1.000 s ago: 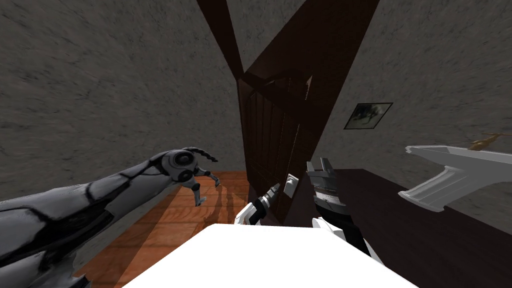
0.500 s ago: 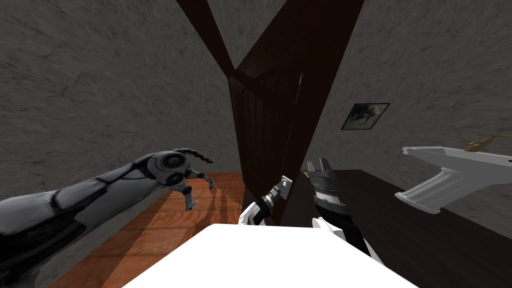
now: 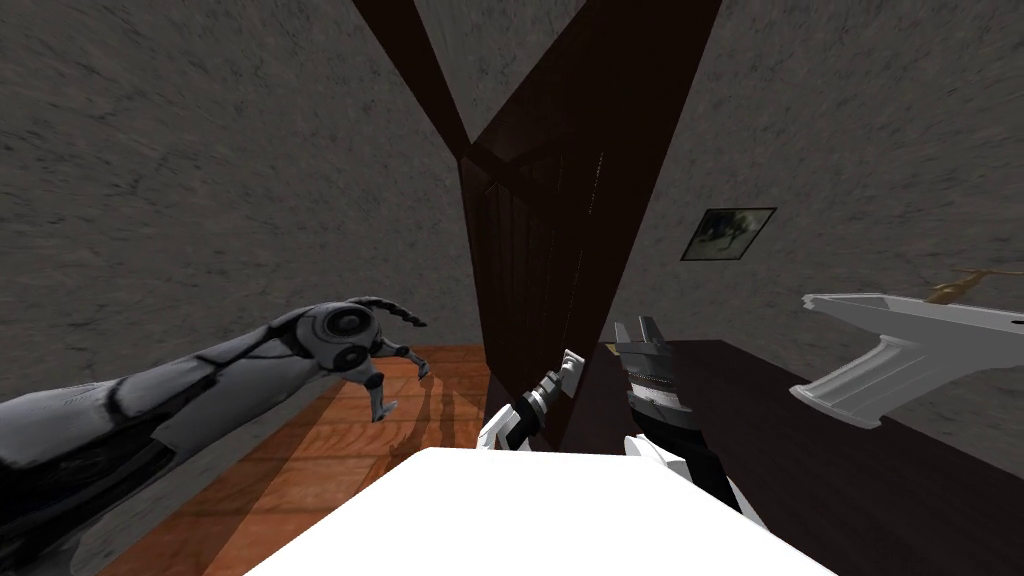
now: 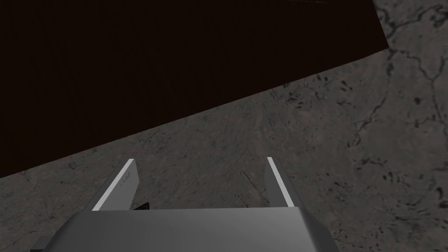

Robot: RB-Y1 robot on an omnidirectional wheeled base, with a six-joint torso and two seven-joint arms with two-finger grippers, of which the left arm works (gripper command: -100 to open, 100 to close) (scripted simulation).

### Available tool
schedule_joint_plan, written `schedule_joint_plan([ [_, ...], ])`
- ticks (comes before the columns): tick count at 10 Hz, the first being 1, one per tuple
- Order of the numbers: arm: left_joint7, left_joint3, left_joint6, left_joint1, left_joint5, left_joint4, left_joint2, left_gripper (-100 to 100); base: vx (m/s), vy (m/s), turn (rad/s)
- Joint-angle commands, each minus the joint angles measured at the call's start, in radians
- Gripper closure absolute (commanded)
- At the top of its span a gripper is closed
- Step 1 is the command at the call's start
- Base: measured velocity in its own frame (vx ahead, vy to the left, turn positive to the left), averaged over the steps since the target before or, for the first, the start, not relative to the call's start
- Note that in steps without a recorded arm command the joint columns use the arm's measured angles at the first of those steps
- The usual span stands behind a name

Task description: Push the door open

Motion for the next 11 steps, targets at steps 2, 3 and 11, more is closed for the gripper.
schedule_joint_plan([
  [2,0.0,0.0,0.0,0.0,0.0,0.0,0.0,100,0.001,0.003,0.001],
  [3,-0.011,-0.02,0.006,0.025,0.0,-0.022,0.035,-100,-0.003,0.061,0.27],
  [11,-0.063,-0.105,0.031,0.134,0.003,-0.117,0.054,-100,-0.061,0.036,0.211],
])
